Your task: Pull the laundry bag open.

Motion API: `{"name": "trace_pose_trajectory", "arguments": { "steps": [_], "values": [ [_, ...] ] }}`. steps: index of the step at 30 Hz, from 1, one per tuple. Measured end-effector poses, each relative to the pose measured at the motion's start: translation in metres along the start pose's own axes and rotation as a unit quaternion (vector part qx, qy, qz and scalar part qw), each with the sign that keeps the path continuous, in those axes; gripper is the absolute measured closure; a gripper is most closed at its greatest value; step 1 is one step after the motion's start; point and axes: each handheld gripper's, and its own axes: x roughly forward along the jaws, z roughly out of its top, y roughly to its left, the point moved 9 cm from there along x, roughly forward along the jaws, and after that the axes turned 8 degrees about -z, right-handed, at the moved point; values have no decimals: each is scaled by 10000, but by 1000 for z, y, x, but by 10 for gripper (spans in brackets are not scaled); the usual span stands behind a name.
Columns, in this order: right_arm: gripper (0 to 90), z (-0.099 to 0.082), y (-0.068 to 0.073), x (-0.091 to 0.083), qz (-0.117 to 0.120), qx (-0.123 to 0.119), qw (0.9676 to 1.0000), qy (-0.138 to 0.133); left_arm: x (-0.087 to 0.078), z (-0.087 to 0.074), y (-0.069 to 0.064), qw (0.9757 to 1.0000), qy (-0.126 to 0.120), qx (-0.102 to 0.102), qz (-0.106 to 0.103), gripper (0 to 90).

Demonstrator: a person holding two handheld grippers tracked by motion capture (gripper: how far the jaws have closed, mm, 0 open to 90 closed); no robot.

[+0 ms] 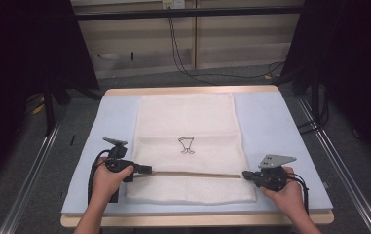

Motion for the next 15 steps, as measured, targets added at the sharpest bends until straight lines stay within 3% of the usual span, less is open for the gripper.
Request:
{"name": "trace_pose_trajectory", "arguments": {
  "steps": [9,12,13,15],
  "values": [
    [900,0,0,0,22,0,10000,-11,-4,-2,0,9999,22,-4,-99,876],
    [900,0,0,0,48,2,10000,-21,-7,-3,2,10000,-10,-9,-14,876],
    [900,0,0,0,51,4,10000,-20,-8,-3,1,9999,-38,-91,-91,876],
    [900,0,0,0,60,16,10000,-11,-8,-3,1,9999,-11,-60,-108,876]
  ]
}}
